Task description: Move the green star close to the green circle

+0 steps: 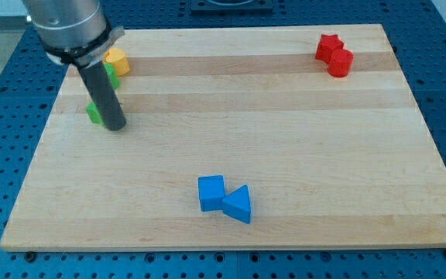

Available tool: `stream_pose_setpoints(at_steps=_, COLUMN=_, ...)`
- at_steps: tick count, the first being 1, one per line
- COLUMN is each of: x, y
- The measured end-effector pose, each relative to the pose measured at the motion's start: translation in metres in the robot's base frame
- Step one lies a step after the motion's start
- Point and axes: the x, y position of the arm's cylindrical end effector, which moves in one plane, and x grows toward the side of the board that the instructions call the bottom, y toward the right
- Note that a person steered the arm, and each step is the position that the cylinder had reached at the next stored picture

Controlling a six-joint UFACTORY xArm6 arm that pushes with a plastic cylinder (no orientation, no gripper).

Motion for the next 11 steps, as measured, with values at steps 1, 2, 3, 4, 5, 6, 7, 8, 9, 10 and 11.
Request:
stream_pose_setpoints(at_steps=1, x=-0.007, y=-0.003)
stream_pose_setpoints(at_steps=2, x=-0.003, y=-0.011)
stream_pose_setpoints(at_steps=3, x=0.019, y=-0.012)
stream_pose_setpoints(at_steps=4, x=0.035, y=-0.012)
stream_pose_setpoints(at_steps=5, x=0.036, y=-0.023)
stream_pose_setpoints(at_steps=6, x=0.036, y=-0.059)
stream_pose_setpoints(at_steps=7, x=0.034, y=-0.061)
stream_pose_setpoints(at_steps=8, x=-0.012, y=-0.061)
stream_pose_setpoints(at_steps=9, x=-0.023, y=-0.061)
stream_pose_setpoints(at_steps=10, x=-0.025, y=-0.061)
stream_pose_setpoints(at_steps=11, x=-0.025, y=-0.061)
